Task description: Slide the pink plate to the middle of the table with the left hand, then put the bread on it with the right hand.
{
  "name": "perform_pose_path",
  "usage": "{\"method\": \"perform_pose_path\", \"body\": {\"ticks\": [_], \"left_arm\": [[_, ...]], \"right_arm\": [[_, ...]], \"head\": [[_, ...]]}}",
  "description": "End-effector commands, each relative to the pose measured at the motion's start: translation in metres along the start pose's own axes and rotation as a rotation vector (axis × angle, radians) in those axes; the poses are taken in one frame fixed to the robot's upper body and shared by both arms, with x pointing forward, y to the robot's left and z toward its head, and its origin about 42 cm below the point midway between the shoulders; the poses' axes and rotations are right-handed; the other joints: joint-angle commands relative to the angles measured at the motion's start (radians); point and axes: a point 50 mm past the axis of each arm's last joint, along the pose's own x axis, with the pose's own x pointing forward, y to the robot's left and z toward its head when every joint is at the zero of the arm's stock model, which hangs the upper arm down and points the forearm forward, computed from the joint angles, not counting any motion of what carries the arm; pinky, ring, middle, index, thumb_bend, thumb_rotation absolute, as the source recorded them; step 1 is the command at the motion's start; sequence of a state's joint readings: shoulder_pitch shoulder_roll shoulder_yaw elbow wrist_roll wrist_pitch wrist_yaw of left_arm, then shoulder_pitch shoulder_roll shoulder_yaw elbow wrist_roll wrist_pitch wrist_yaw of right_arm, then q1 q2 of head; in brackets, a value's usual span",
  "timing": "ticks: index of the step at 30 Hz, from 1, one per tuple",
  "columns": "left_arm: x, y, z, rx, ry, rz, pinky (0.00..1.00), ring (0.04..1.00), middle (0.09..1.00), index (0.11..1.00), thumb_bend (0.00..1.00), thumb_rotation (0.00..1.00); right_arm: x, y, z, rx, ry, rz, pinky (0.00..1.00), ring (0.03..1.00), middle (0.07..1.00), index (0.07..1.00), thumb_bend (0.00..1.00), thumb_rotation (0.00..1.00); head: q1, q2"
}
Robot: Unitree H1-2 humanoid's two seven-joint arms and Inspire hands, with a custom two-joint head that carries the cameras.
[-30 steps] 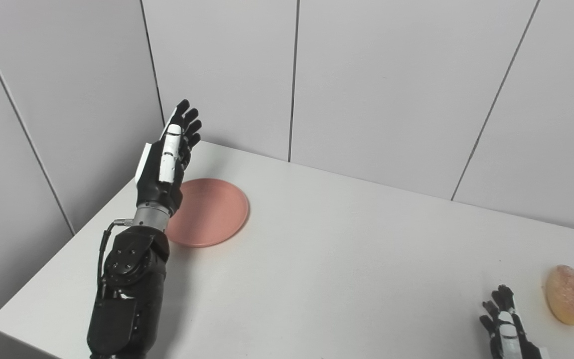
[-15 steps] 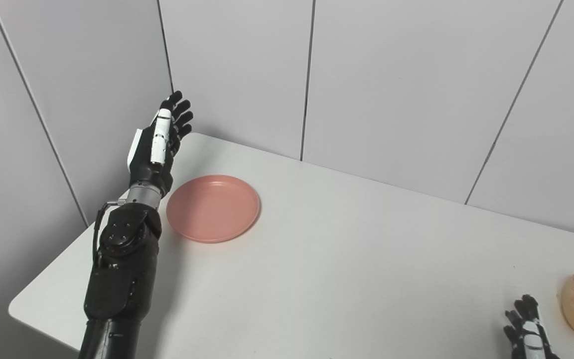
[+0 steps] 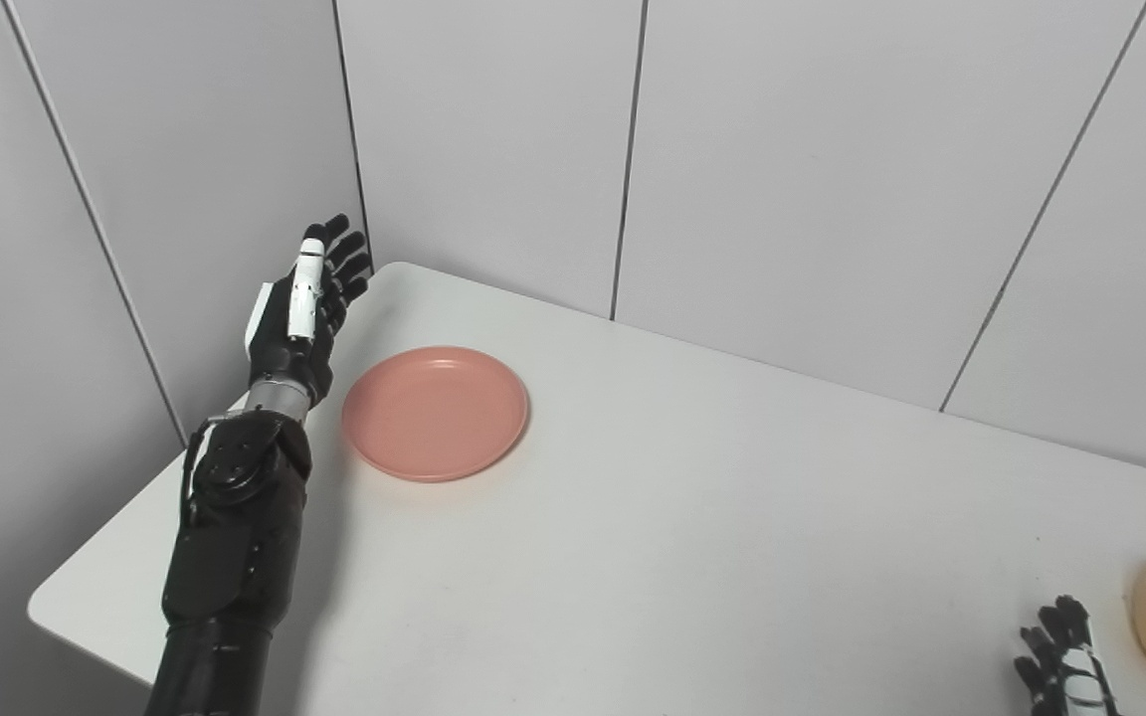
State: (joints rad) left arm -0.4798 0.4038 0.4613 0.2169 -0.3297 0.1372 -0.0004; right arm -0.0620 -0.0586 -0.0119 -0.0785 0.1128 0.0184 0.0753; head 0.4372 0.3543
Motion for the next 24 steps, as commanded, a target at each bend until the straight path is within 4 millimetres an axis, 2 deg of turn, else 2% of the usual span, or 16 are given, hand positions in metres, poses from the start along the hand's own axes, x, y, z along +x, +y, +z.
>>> {"method": "perform_pose_path", "body": {"ticks": [1,6,12,24], "left_arm": [[0.016,0.003,0.033,-0.012,-0.113,0.002,0.91,0.906,0.899,0.874,0.42,1.00],[0.015,0.014,0.030,-0.047,-0.112,0.023,0.92,0.910,0.901,0.872,0.39,1.00],[0.012,0.021,0.025,-0.097,-0.096,0.033,0.92,0.902,0.894,0.876,0.37,1.00],[0.006,0.034,0.002,-0.156,-0.013,0.062,0.94,0.921,0.909,0.894,0.34,1.00]], "right_arm": [[0.005,-0.002,0.013,-0.001,-0.040,0.001,1.00,1.000,1.000,1.000,0.16,1.00],[0.005,-0.003,0.013,0.001,-0.043,0.004,1.00,0.999,1.000,1.000,0.14,1.00],[0.004,-0.003,0.013,-0.002,-0.039,0.002,1.00,0.998,1.000,1.000,0.17,1.00],[0.005,-0.006,0.014,-0.014,-0.046,0.009,1.00,0.998,1.000,1.000,0.19,1.00]], "head": [[-0.003,0.001],[-0.001,0.003],[0.001,0.005],[0.007,0.006]]}}
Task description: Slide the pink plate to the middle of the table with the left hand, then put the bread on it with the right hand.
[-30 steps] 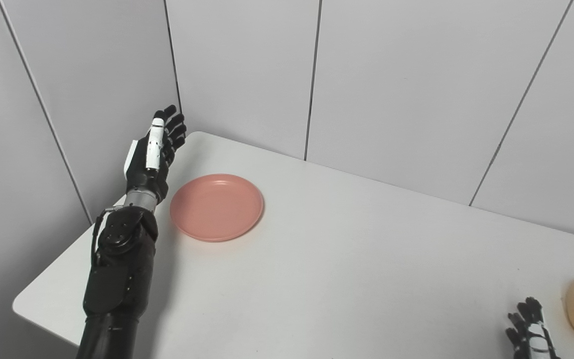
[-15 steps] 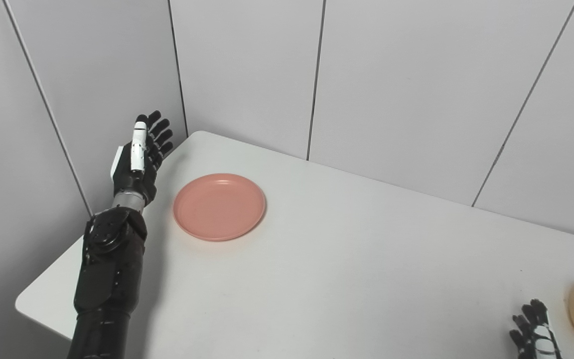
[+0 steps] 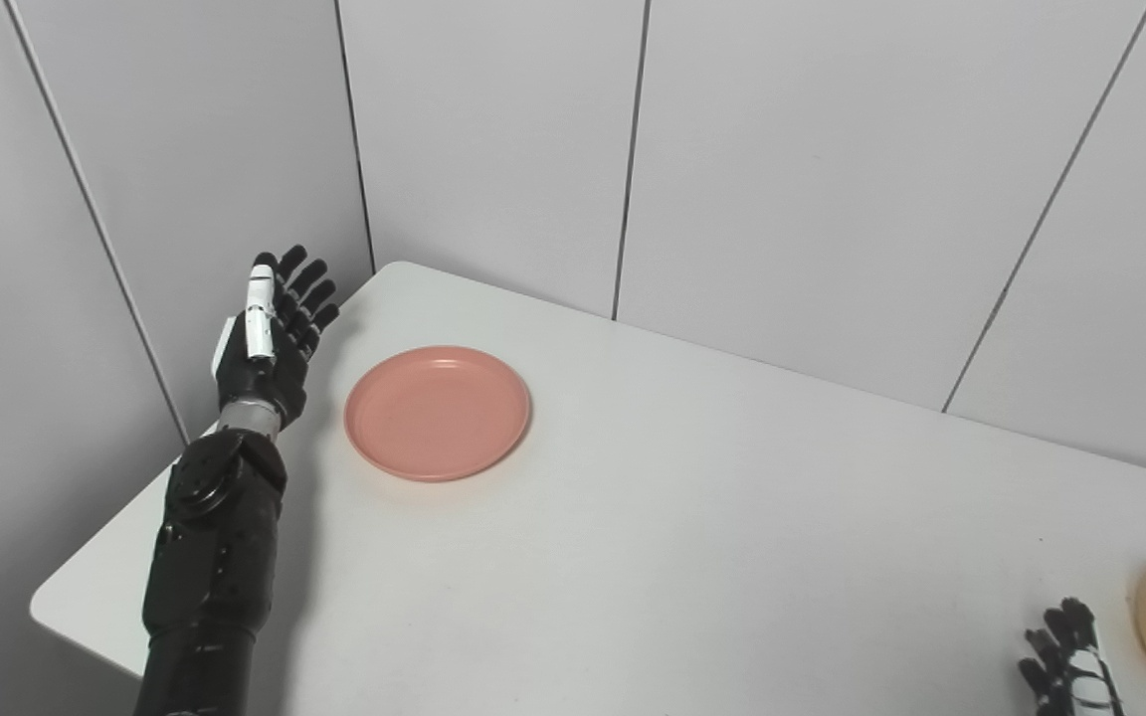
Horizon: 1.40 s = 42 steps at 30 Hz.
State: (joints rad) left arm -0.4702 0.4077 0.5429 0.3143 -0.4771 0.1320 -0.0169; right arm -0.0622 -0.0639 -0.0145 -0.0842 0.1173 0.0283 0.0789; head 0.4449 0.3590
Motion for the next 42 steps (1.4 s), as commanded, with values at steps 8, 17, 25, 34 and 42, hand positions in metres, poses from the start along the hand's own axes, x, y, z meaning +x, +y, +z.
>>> {"method": "perform_pose_path", "body": {"ticks": [8,17,25,34,42], "left_arm": [[0.005,0.006,0.007,0.052,-0.033,-0.008,0.94,0.916,0.906,0.897,0.32,1.00],[0.009,0.005,-0.007,0.081,-0.009,-0.016,0.94,0.915,0.908,0.892,0.34,1.00],[0.009,0.001,-0.017,0.087,0.022,-0.012,0.92,0.897,0.897,0.883,0.31,1.00],[0.005,-0.009,-0.031,0.084,0.042,-0.013,0.92,0.909,0.902,0.878,0.33,1.00],[0.000,-0.010,-0.039,0.069,0.051,-0.009,0.90,0.902,0.902,0.886,0.31,1.00]], "right_arm": [[0.004,-0.003,0.014,0.003,-0.045,-0.001,1.00,0.997,1.000,1.000,0.18,1.00],[0.005,-0.004,0.013,0.007,-0.042,0.001,1.00,1.000,1.000,1.000,0.20,1.00],[0.005,-0.003,0.013,0.004,-0.052,-0.009,1.00,0.991,1.000,0.996,0.19,1.00],[0.005,-0.004,0.014,0.012,-0.050,-0.001,1.00,0.996,1.000,1.000,0.21,1.00],[0.005,-0.005,0.013,0.008,-0.055,-0.002,1.00,0.995,1.000,1.000,0.20,1.00]], "head": [[0.003,0.003],[0.001,0.002],[-0.003,-0.001],[-0.002,-0.002],[0.002,-0.001]]}}
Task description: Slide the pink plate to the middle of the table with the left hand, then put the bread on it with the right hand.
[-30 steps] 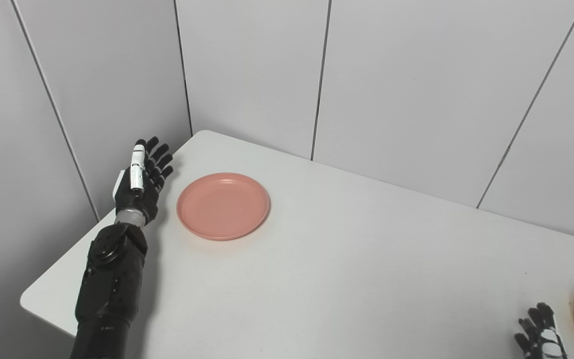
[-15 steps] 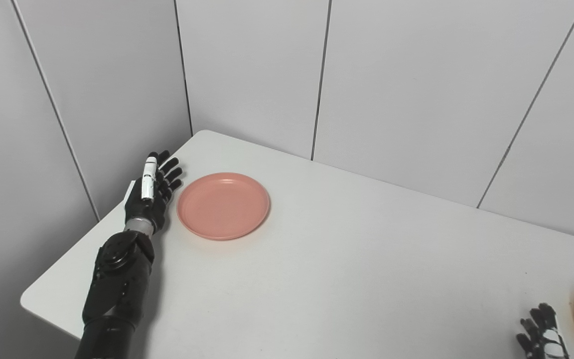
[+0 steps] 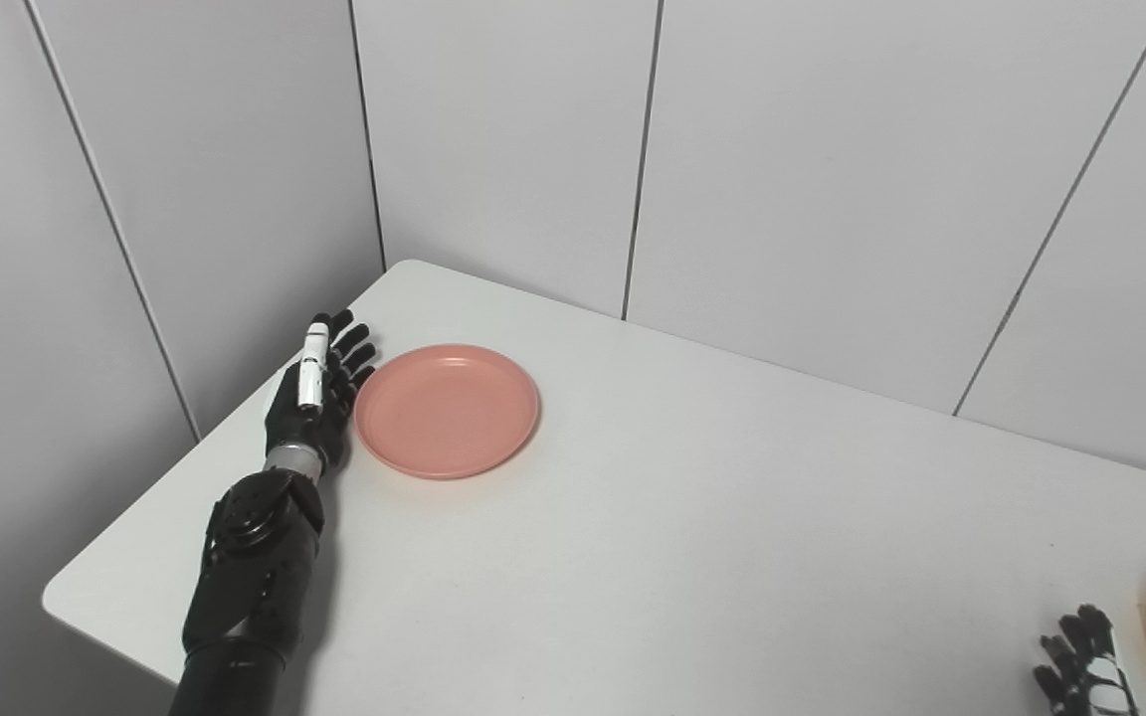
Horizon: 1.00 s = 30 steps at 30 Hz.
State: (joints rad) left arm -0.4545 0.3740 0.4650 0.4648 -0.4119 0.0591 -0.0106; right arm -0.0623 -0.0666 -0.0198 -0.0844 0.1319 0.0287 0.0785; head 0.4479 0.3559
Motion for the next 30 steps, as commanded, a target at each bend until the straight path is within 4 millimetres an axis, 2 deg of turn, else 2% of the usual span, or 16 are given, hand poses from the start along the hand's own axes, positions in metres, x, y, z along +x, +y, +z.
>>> {"method": "perform_pose_path", "body": {"ticks": [1,12,22,30], "left_arm": [[0.007,-0.007,0.018,-0.001,-0.077,-0.026,0.89,0.901,0.902,0.886,0.31,1.00],[0.005,-0.005,0.003,-0.007,-0.044,-0.033,0.90,0.909,0.913,0.903,0.32,1.00],[0.009,-0.028,-0.015,-0.047,-0.005,-0.089,0.94,0.912,0.902,0.884,0.31,1.00],[0.009,-0.046,-0.032,-0.058,0.049,-0.159,0.90,0.894,0.894,0.880,0.33,1.00]], "right_arm": [[0.005,-0.002,0.013,-0.003,-0.053,0.005,1.00,0.996,1.000,1.000,0.20,1.00],[0.003,-0.003,0.013,-0.010,-0.049,0.006,1.00,0.999,1.000,1.000,0.21,1.00],[0.004,0.001,0.013,-0.025,-0.053,0.007,1.00,0.984,0.997,0.993,0.20,1.00],[0.003,0.005,0.015,-0.021,-0.057,0.009,1.00,0.984,0.998,0.992,0.21,1.00]], "head": [[-0.001,0.002],[-0.006,0.009],[-0.032,0.013],[-0.053,0.023]]}}
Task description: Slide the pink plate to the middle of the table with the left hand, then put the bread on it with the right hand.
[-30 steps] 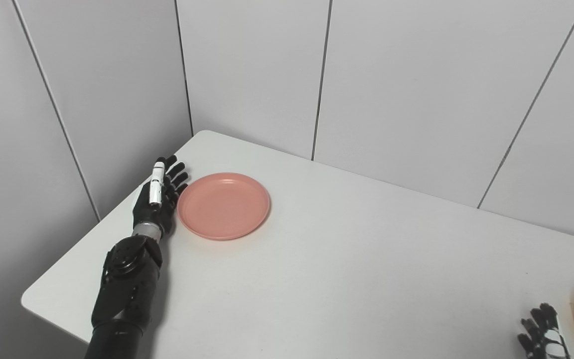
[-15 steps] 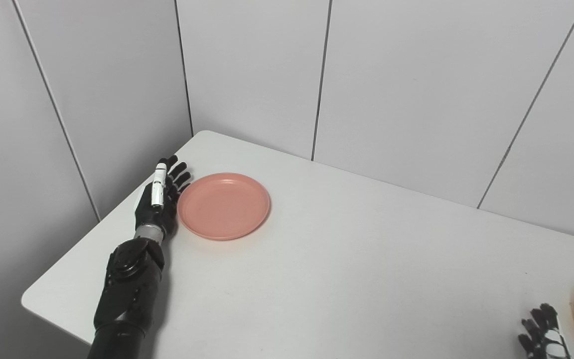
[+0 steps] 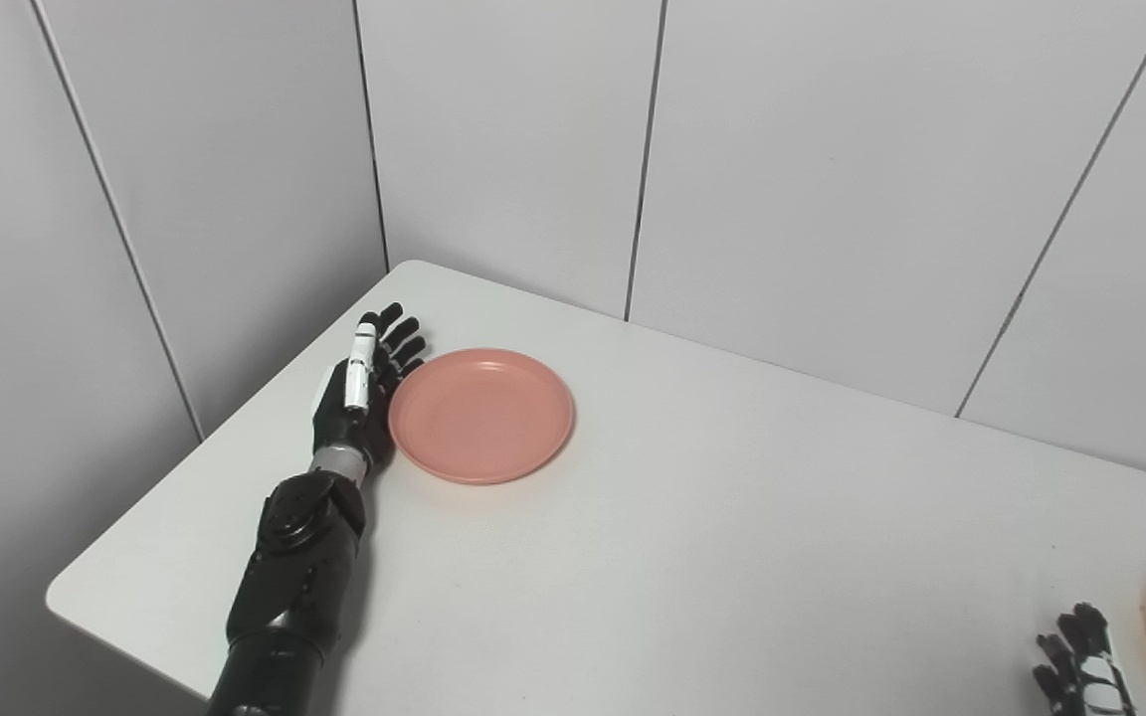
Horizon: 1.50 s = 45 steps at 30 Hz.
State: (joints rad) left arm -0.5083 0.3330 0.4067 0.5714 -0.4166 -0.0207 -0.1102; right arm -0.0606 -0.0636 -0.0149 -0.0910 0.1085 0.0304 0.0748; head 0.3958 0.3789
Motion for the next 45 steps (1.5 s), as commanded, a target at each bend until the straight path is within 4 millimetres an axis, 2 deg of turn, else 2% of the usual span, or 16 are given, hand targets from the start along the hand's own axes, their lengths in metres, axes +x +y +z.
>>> {"method": "perform_pose_path", "body": {"ticks": [1,8,14,20,25,30,36,45], "left_arm": [[0.003,-0.011,-0.010,-0.028,0.038,-0.022,0.89,0.888,0.890,0.877,0.33,1.00],[0.006,-0.025,-0.029,-0.028,0.076,-0.056,0.88,0.877,0.876,0.862,0.37,1.00],[0.004,-0.044,-0.036,-0.063,0.082,-0.107,0.89,0.872,0.869,0.859,0.37,1.00],[-0.001,-0.060,-0.041,-0.049,0.111,-0.137,0.86,0.865,0.865,0.845,0.38,1.00],[-0.006,-0.075,-0.047,-0.029,0.140,-0.157,0.84,0.840,0.843,0.822,0.36,1.00],[-0.011,-0.085,-0.053,-0.034,0.168,-0.217,0.87,0.874,0.873,0.849,0.35,1.00],[-0.017,-0.100,-0.058,-0.024,0.183,-0.251,0.85,0.857,0.857,0.838,0.33,1.00],[-0.028,-0.128,-0.066,-0.054,0.207,-0.325,0.87,0.867,0.868,0.847,0.36,1.00]], "right_arm": [[0.003,0.003,0.014,-0.002,-0.057,0.007,1.00,0.985,0.998,0.992,0.21,1.00],[0.003,0.006,0.016,-0.005,-0.067,0.008,1.00,0.995,1.000,1.000,0.17,1.00],[0.003,0.010,0.017,-0.011,-0.070,0.011,1.00,0.993,1.000,1.000,0.17,1.00],[0.003,0.014,0.017,-0.014,-0.079,0.005,1.00,0.984,0.998,0.998,0.14,1.00],[0.003,0.016,0.016,-0.022,-0.077,0.004,1.00,0.979,0.993,0.992,0.16,1.00],[0.003,0.018,0.016,-0.036,-0.082,0.001,0.98,0.967,0.981,0.981,0.17,1.00],[0.003,0.022,0.014,-0.029,-0.076,-0.004,0.96,0.961,0.979,0.979,0.18,1.00],[0.002,0.029,0.014,-0.028,-0.080,-0.007,0.96,0.954,0.970,0.963,0.22,1.00]], "head": [[-0.002,0.001],[-0.024,0.012],[-0.045,0.019],[-0.070,0.028],[-0.094,0.037],[-0.118,0.046],[-0.145,0.057],[-0.199,0.087]]}}
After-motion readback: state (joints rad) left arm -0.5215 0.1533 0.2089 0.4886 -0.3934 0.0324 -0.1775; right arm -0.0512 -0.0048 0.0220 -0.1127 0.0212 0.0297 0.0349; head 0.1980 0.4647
